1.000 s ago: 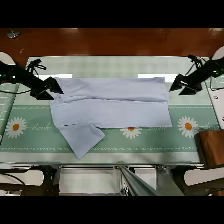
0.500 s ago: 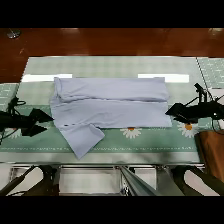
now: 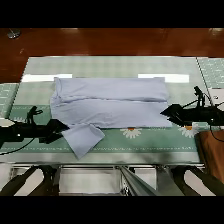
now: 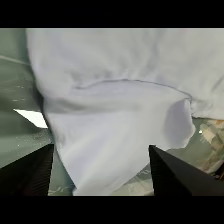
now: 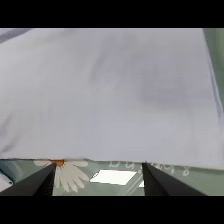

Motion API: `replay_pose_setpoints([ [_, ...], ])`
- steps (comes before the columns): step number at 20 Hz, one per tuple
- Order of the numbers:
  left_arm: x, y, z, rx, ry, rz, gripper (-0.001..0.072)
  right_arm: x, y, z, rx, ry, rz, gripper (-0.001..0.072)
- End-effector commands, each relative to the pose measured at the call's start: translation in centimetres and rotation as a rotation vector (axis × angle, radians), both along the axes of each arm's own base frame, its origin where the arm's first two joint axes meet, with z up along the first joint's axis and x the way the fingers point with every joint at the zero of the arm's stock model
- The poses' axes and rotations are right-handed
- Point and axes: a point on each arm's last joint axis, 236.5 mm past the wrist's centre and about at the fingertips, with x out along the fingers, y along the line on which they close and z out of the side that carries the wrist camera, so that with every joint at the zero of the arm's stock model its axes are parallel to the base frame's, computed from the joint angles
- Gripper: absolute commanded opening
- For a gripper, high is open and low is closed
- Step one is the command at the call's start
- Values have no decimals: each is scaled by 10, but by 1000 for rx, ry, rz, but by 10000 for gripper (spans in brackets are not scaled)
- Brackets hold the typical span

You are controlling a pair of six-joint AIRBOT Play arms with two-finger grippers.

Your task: Fold the shirts.

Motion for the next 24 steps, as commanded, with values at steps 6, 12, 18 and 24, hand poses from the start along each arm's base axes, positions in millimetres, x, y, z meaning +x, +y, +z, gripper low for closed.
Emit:
replay_pose_setpoints([
  [6,13,-21,-11,55,-70,-32,687,6,-68,0,29,34,-299,621],
  [12,29,-34,0,-23,-136,-7,41,-56,-77,-38,-48,227,-231,621],
  [18,30,-33,0,-19,-142,-10,41,-57,-41,-64,11,279,-175,621],
  [24,30,-33,0,-18,-147,-16,41,6,-35,-61,24,214,-147,620],
])
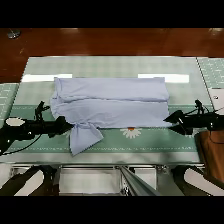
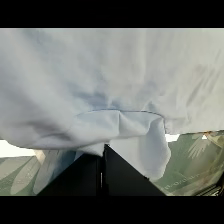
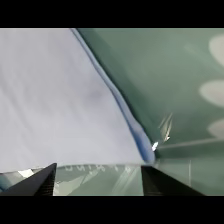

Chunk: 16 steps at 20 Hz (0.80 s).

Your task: Fold the shirts.

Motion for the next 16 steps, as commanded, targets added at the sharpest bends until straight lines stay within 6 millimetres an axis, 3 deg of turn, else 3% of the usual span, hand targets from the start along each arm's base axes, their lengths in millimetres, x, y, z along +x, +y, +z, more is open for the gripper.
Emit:
replay_pose_setpoints([
  [1,0,0,0,2,-9,-8,41,31,6,-1,-13,-25,34,600],
  [2,1,0,0,3,-11,-11,42,34,9,-1,-12,-24,46,458],
  [3,2,1,1,6,-16,-11,41,37,13,-1,-15,-30,68,179],
  [4,4,2,4,5,-26,-16,41,40,15,2,-19,-48,96,18],
  [7,22,12,31,-4,-108,-61,41,56,8,28,-29,-107,167,19],
  [10,69,58,60,75,-217,54,40,87,0,57,-60,-196,178,19],
  [11,79,63,66,87,-235,69,40,96,1,62,-69,-217,189,19],
  [16,143,50,67,105,-255,37,40,150,9,65,-87,-283,164,19],
])
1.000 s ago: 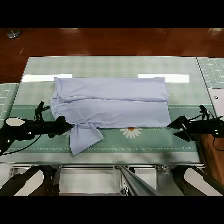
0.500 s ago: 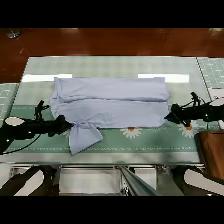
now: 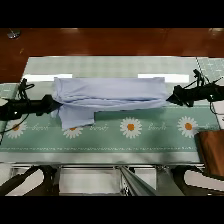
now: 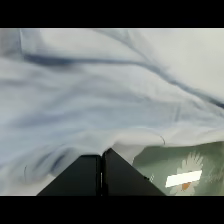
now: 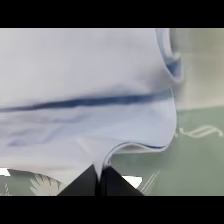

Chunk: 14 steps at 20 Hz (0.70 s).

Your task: Fold the shirts.

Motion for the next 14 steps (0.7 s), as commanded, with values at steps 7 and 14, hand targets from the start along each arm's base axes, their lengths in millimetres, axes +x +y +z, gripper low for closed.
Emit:
replay_pose_setpoints([
  [7,141,4,14,-47,-11,58,40,92,-4,-2,18,-58,-37,19],
  [14,174,2,-15,-82,47,37,40,138,3,-12,71,-90,-82,20],
])
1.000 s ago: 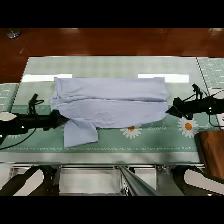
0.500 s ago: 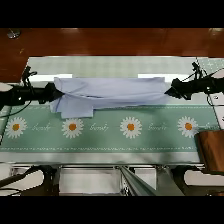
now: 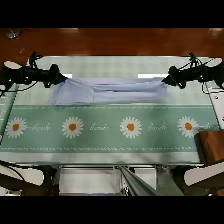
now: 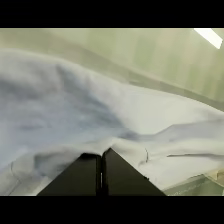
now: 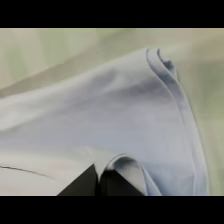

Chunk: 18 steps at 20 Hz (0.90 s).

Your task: Fold the shirts.

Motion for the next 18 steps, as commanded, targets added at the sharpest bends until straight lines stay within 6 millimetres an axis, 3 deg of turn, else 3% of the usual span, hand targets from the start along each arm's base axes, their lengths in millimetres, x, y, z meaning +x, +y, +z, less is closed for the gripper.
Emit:
replay_pose_setpoints([
  [1,17,4,-11,-8,13,32,40,22,-1,-8,15,-8,-51,19],
  [5,18,6,-18,1,11,27,41,25,-3,-18,19,6,-70,21],
  [6,16,4,-17,13,-8,-8,192,24,-3,-18,18,5,-65,184],
  [7,11,0,-16,1,5,-36,705,22,-3,-16,22,9,-55,518],
  [8,2,1,-12,-3,20,-85,704,19,-7,-11,21,7,-26,622],
  [11,-25,49,-4,52,146,-84,700,3,-36,5,38,39,1,622],
  [14,-58,107,-2,216,214,-38,700,-26,-75,-17,-44,160,-20,621],
  [16,-62,100,12,266,73,-67,700,-36,-77,-31,-56,198,-26,621],
  [18,-63,74,29,260,-81,-26,700,-36,-67,-39,-38,198,-25,621],
])
